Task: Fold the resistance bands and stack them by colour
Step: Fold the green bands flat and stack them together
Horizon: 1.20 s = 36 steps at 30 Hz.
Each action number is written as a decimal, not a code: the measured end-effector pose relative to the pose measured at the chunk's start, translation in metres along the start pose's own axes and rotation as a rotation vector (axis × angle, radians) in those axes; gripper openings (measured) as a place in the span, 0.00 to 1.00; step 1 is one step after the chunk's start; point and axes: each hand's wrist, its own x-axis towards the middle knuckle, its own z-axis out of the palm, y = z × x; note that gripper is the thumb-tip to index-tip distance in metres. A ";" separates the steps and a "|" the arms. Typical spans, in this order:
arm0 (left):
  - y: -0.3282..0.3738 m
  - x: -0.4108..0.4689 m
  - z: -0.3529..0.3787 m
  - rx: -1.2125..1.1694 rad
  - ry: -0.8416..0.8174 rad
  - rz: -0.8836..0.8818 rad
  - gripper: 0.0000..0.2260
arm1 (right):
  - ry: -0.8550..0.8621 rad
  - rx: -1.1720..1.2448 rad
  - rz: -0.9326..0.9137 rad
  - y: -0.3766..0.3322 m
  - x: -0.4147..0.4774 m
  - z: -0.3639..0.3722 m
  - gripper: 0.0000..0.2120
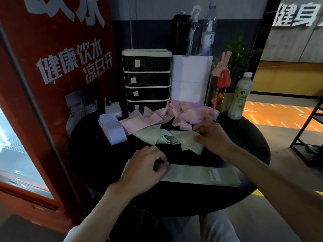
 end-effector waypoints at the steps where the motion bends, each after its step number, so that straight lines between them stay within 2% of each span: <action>1: 0.003 0.003 -0.004 0.011 0.006 0.016 0.10 | 0.006 -0.001 -0.040 -0.006 -0.002 -0.004 0.14; 9: 0.033 0.056 -0.032 -0.125 0.089 0.124 0.02 | -0.059 0.076 -0.244 -0.043 -0.017 -0.025 0.14; 11: 0.040 0.071 -0.034 -0.233 0.107 0.098 0.04 | -0.080 0.091 -0.261 -0.050 -0.019 -0.029 0.15; 14: 0.048 0.090 -0.038 -0.367 -0.007 0.004 0.11 | -0.075 0.117 -0.288 -0.059 -0.021 -0.036 0.16; 16: 0.049 0.094 -0.039 -0.388 -0.079 0.009 0.04 | -0.057 0.094 -0.310 -0.061 -0.021 -0.039 0.16; 18: 0.053 0.095 -0.042 -0.373 -0.072 0.030 0.08 | -0.043 0.079 -0.322 -0.062 -0.020 -0.043 0.17; 22: 0.060 0.094 -0.052 -0.483 -0.054 -0.015 0.05 | -0.095 0.137 -0.298 -0.062 -0.024 -0.047 0.17; 27: 0.058 0.093 -0.066 -0.474 -0.038 -0.013 0.05 | -0.189 0.167 -0.219 -0.061 -0.030 -0.049 0.18; 32: 0.039 0.090 -0.080 -0.457 0.117 -0.081 0.03 | -0.252 0.152 -0.167 -0.057 -0.034 -0.053 0.11; 36: 0.021 0.088 -0.086 -0.361 0.151 -0.078 0.04 | -0.259 0.108 -0.168 -0.056 -0.032 -0.062 0.07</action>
